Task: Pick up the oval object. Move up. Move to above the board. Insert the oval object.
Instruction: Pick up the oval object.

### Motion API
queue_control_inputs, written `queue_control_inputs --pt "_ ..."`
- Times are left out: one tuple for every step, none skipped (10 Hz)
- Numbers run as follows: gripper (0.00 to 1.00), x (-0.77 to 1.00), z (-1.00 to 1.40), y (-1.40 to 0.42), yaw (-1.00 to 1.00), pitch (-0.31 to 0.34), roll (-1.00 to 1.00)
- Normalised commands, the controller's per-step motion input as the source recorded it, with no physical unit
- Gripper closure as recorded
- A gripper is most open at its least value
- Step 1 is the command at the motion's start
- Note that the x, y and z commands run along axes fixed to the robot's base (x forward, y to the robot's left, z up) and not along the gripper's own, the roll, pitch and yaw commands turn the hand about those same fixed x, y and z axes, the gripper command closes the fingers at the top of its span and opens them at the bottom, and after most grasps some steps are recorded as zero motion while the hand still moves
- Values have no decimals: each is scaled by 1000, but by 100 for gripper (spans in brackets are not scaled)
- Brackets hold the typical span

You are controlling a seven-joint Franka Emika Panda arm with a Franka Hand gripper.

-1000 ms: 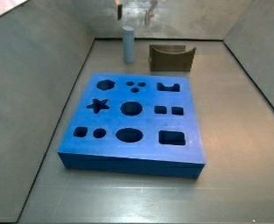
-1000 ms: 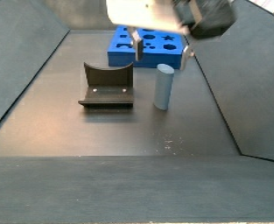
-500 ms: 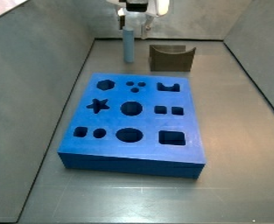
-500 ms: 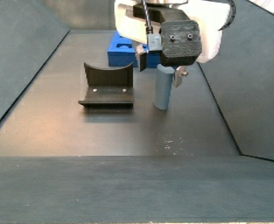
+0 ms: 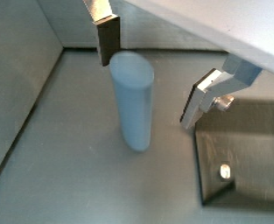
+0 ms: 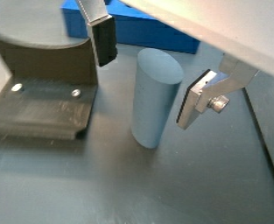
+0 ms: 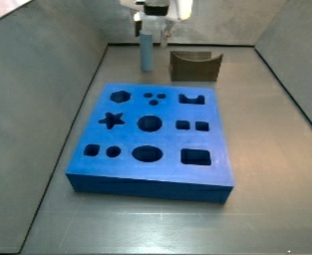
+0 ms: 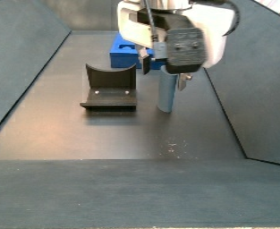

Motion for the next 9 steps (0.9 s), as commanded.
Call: queue_control_inputs --pt "0 0 -140 -77 -803 0 0" --pt "0 0 0 0 0 -19 0" --pt "0 -14 -20 0 0 0 19" --pt "0 -180 -309 0 0 -49 87" --pt "0 -231 -197 0 -109 -19 73" --pt "0 -106 -46 0 -217 0 1" --pt "0 14 0 0 -14 0 0" --pt "0 331 0 0 -586 0 -10" --pt "0 183 0 0 -471 0 0"
